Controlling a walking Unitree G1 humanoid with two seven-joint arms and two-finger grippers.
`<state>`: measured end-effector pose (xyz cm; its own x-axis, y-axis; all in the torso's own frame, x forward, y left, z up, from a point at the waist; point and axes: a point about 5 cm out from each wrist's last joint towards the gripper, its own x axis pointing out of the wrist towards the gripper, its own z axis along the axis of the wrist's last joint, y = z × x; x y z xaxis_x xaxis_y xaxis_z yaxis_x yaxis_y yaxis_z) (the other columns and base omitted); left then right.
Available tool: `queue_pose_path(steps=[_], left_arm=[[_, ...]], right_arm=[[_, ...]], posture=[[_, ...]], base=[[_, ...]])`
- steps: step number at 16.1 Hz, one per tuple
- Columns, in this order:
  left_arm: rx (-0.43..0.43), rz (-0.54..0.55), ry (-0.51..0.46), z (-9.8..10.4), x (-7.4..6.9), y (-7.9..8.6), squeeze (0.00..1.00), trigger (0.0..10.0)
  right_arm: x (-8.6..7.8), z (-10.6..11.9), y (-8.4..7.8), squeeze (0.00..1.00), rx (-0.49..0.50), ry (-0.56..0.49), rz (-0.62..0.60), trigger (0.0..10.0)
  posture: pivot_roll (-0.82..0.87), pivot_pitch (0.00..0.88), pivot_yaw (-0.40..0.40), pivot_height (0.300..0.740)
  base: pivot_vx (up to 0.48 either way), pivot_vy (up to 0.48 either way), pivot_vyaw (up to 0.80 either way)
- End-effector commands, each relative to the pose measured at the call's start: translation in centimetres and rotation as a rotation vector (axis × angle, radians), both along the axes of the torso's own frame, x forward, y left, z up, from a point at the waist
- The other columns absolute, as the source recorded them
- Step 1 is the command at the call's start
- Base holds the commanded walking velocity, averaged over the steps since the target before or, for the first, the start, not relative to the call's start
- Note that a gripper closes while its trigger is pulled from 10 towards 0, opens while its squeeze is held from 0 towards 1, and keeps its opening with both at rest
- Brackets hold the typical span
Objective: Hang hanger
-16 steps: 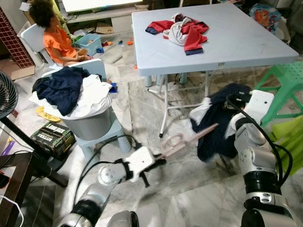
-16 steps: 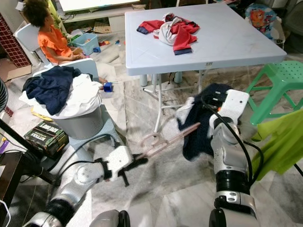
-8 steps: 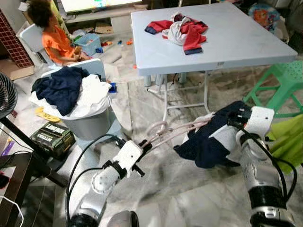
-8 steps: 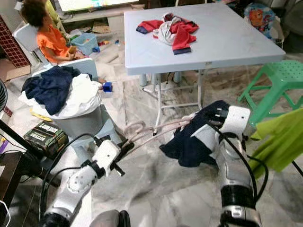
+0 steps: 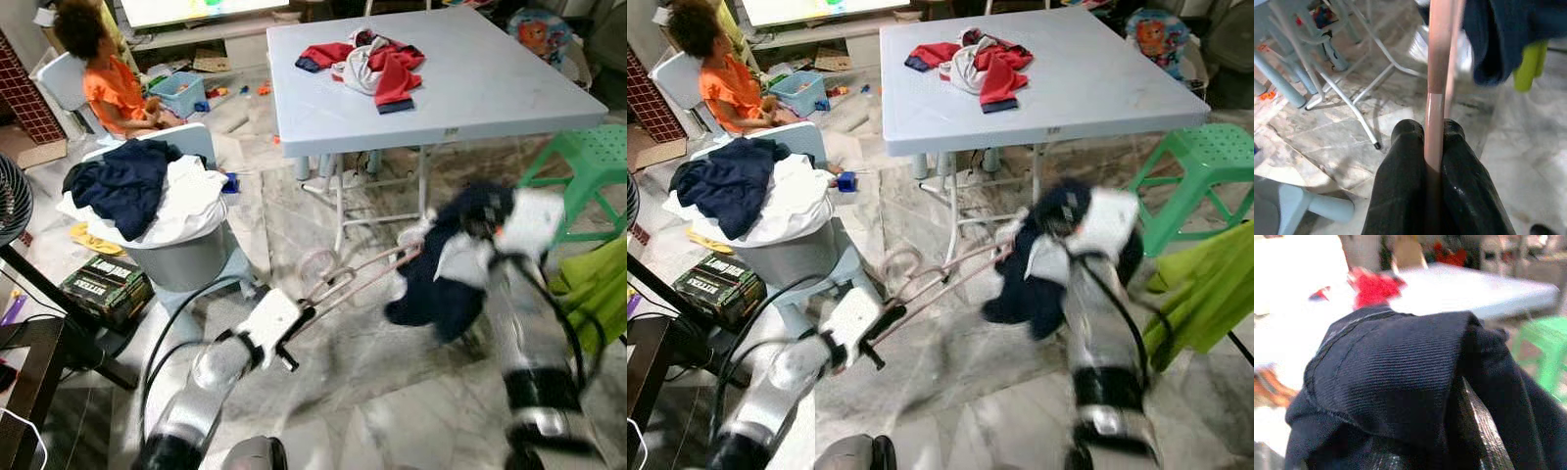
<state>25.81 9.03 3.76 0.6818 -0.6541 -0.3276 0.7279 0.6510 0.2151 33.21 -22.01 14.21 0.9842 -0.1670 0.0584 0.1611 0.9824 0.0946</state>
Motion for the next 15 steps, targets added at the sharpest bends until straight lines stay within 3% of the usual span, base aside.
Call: queue_pose_path(steps=[1, 2, 5, 7, 9, 12, 13, 15], left_arm=[[0.111, 0.028, 0.093, -1.8, -0.4, 1.8, 0.0, 10.0], [0.144, 0.025, 0.104, -1.9, 0.2, 1.8, 0.0, 10.0], [0.197, 0.02, 0.159, -2.5, 0.4, 2.1, 0.0, 10.0], [0.242, 0.039, 0.235, -3.1, 0.5, 2.8, 0.0, 10.0], [0.252, 0.124, 0.259, -3.3, 1.0, 3.7, 0.0, 10.0], [0.232, 0.246, 0.261, -2.9, 2.4, 4.8, 0.0, 10.0], [0.237, 0.244, 0.293, -3.1, 2.3, 4.9, 0.0, 10.0], [0.261, 0.149, 0.377, -3.8, 1.3, 4.4, 0.0, 10.0]], right_arm=[[0.6, 4.7, 0.0, 0.0, 0.002, -0.184, 0.007, 10.0], [1.0, 7.3, 1.0, 0.0, 0.065, -0.283, 0.078, 10.0], [0.7, 9.3, 1.9, 0.0, 0.085, -0.369, 0.163, 10.0], [0.2, 9.6, 2.3, 0.0, 0.0, -0.403, 0.223, 10.0], [-0.5, 9.2, 4.0, 0.0, 0.049, -0.376, 0.419, 10.0], [-3.5, 6.0, 7.4, 0.0, -0.11, -0.214, 0.807, 10.0], [-4.1, 5.2, 7.5, 0.0, -0.184, -0.184, 0.859, 10.0], [-3.9, 4.3, 7.4, 0.0, -0.329, -0.156, 0.834, 10.0]], posture=[[-0.05, 0.0, 0.063, 0.74], [-0.05, 0.0, 0.064, 0.74], [-0.06, 0.0, 0.067, 0.74], [-0.06, 0.0, 0.069, 0.74], [-0.06, 0.0, 0.071, 0.74], [-0.06, 0.0, 0.07, 0.74], [-0.07, 0.0, 0.073, 0.74], [-0.07, 0.0, 0.076, 0.74]], base=[[0.0, 0.0, 0.0], [0.0, 0.0, 0.0], [0.0, 0.0, 0.0], [0.0, 0.0, 0.0], [0.0, 0.0, 0.0], [0.0, 0.0, 0.0], [0.0, 0.0, 0.0], [0.0, 0.0, 0.0]])
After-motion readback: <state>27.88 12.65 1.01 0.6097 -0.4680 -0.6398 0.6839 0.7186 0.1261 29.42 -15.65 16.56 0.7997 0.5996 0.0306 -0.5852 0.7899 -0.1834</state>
